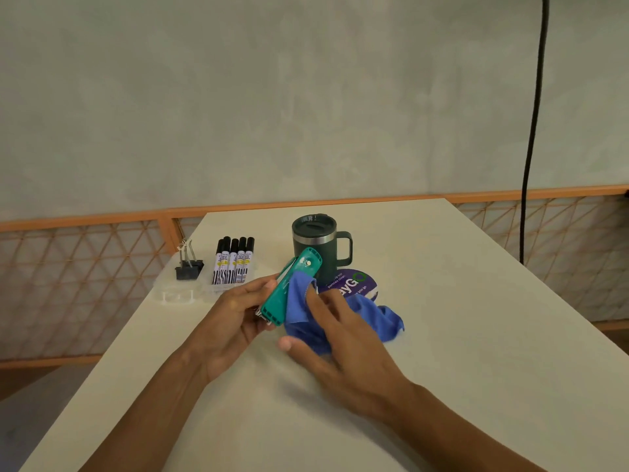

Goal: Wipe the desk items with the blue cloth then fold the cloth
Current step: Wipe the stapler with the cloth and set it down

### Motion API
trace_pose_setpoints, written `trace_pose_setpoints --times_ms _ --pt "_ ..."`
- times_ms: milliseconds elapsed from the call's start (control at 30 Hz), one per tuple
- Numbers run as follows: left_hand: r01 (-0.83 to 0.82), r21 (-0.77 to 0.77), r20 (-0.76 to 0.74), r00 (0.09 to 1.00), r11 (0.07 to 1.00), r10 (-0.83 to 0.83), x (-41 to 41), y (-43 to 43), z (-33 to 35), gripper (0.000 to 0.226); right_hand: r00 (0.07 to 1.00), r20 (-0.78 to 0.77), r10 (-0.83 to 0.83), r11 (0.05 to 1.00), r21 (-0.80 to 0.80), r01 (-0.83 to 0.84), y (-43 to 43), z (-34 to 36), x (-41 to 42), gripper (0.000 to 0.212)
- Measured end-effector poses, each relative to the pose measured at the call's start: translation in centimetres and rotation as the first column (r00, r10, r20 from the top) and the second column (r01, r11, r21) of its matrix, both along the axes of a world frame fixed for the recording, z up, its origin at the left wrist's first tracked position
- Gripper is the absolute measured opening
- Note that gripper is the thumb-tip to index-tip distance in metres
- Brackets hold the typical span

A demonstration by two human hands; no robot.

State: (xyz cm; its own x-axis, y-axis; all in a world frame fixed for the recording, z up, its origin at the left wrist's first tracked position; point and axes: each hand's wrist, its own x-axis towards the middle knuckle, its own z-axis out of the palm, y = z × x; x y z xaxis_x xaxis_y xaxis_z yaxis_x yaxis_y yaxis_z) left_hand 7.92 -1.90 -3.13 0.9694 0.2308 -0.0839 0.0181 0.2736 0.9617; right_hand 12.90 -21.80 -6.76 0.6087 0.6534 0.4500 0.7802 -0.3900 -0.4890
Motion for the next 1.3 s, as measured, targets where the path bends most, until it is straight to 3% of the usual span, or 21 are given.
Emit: trace_pose_setpoints --times_ms 100,167,233,300,400,433,500,600,767,800,867,1000,1167,1300 --pt "-0.004 -0.052 0.016 1.000 0.999 0.004 -0.1 -0.8 0.5 0.031 0.972 0.225 -0.070 0.996 -0.030 0.079 1.2 -1.0 0.2 0.055" --pt "-0.029 -0.125 0.025 0.999 0.992 0.032 -0.1 -0.7 0.6 0.031 0.903 0.427 -0.048 0.993 -0.077 0.089 1.3 -1.4 0.1 0.049" --pt "-0.040 -0.144 0.030 0.999 0.989 0.045 -0.4 -0.6 1.1 0.030 0.829 0.560 -0.016 0.990 -0.108 0.092 1.0 -1.4 0.0 0.049" --pt "-0.045 -0.117 0.022 0.999 0.992 0.048 -0.7 -0.3 1.3 0.028 0.785 0.617 -0.056 0.984 -0.097 0.147 0.6 -0.7 0.6 0.064" --pt "-0.012 -0.081 0.030 0.999 0.997 0.014 -1.1 -0.3 1.7 0.022 0.802 0.559 -0.209 0.965 -0.014 0.261 -0.1 0.3 2.3 0.089" --pt "0.004 -0.078 0.030 1.000 0.997 -0.001 -1.2 -0.4 1.8 0.030 0.813 0.535 -0.230 0.962 0.001 0.272 -0.3 0.4 2.5 0.092" --pt "0.014 -0.055 0.034 0.999 0.998 -0.012 -1.3 -0.6 1.9 0.057 0.842 0.501 -0.199 0.971 -0.015 0.239 -0.2 0.3 1.9 0.092" --pt "-0.004 -0.066 0.013 1.000 0.998 0.005 -1.1 -0.3 1.5 0.025 0.836 0.541 -0.094 0.982 -0.090 0.169 -0.1 -0.5 0.1 0.092" --pt "0.004 -0.040 0.012 1.000 0.999 -0.004 -1.5 -0.4 2.2 0.040 0.822 0.513 -0.246 0.960 0.010 0.281 0.0 1.0 2.3 0.089" --pt "0.016 -0.030 0.017 1.000 0.999 -0.015 -1.4 -0.3 2.0 0.034 0.821 0.502 -0.272 0.952 0.015 0.307 -0.1 1.2 2.6 0.091" --pt "0.019 -0.021 0.006 1.000 1.000 -0.019 -1.1 -0.3 1.6 0.024 0.827 0.500 -0.259 0.955 0.006 0.295 -0.2 1.0 2.3 0.093" --pt "-0.003 0.016 -0.019 1.000 1.000 0.003 -0.9 -0.3 1.3 0.030 0.795 0.591 -0.137 0.971 -0.078 0.225 0.1 -0.3 0.1 0.098" --pt "-0.014 0.012 -0.008 1.000 1.000 0.014 -0.9 -0.2 1.6 0.037 0.766 0.553 -0.327 0.933 0.060 0.355 0.5 0.5 3.3 0.087" --pt "-0.010 0.049 -0.025 1.000 0.999 0.011 -0.7 -0.2 1.3 0.044 0.806 0.533 -0.256 0.956 0.020 0.291 0.5 -0.6 2.1 0.092"
